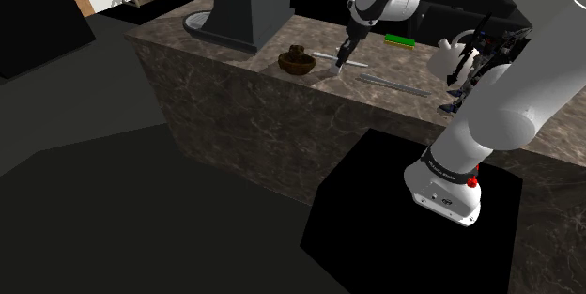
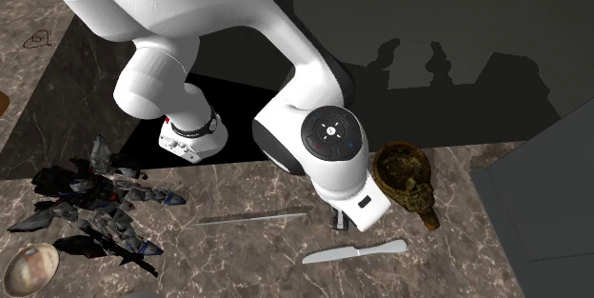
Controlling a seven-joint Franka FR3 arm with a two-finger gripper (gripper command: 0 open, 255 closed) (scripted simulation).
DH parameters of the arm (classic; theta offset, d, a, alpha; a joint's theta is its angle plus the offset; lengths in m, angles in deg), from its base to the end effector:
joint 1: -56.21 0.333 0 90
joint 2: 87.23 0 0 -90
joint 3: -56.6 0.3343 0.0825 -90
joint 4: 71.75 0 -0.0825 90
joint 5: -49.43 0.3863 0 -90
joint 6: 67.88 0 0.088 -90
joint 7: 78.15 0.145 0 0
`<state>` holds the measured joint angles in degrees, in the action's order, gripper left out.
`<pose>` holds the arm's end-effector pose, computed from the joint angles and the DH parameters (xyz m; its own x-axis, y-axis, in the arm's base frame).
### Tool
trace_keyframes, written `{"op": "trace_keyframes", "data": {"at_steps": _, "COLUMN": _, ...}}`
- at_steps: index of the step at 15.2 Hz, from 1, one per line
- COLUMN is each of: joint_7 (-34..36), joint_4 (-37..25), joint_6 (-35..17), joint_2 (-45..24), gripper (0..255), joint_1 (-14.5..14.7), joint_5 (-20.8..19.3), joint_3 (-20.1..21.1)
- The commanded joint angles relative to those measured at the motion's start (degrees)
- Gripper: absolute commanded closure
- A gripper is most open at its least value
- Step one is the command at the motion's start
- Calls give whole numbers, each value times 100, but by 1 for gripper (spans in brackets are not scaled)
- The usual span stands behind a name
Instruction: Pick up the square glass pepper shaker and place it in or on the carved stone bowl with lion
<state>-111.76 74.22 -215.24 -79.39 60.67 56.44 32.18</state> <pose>0.4385 -0.1555 0.3083 0.9727 0.1328 0.1905 0.1423 -0.9891 -0.0369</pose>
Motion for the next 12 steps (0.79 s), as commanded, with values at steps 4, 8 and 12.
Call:
{"op": "trace_keyframes", "data": {"at_steps": 4, "joint_7": 148, "joint_4": -75, "joint_6": 251, "joint_2": 198, "gripper": 255, "joint_1": -50, "joint_5": -173, "joint_3": 39}}
{"op": "trace_keyframes", "data": {"at_steps": 8, "joint_7": 309, "joint_4": -194, "joint_6": 588, "joint_2": 438, "gripper": 255, "joint_1": -108, "joint_5": -353, "joint_3": 95}}
{"op": "trace_keyframes", "data": {"at_steps": 12, "joint_7": 436, "joint_4": -336, "joint_6": 926, "joint_2": 651, "gripper": 255, "joint_1": -155, "joint_5": -486, "joint_3": 152}}
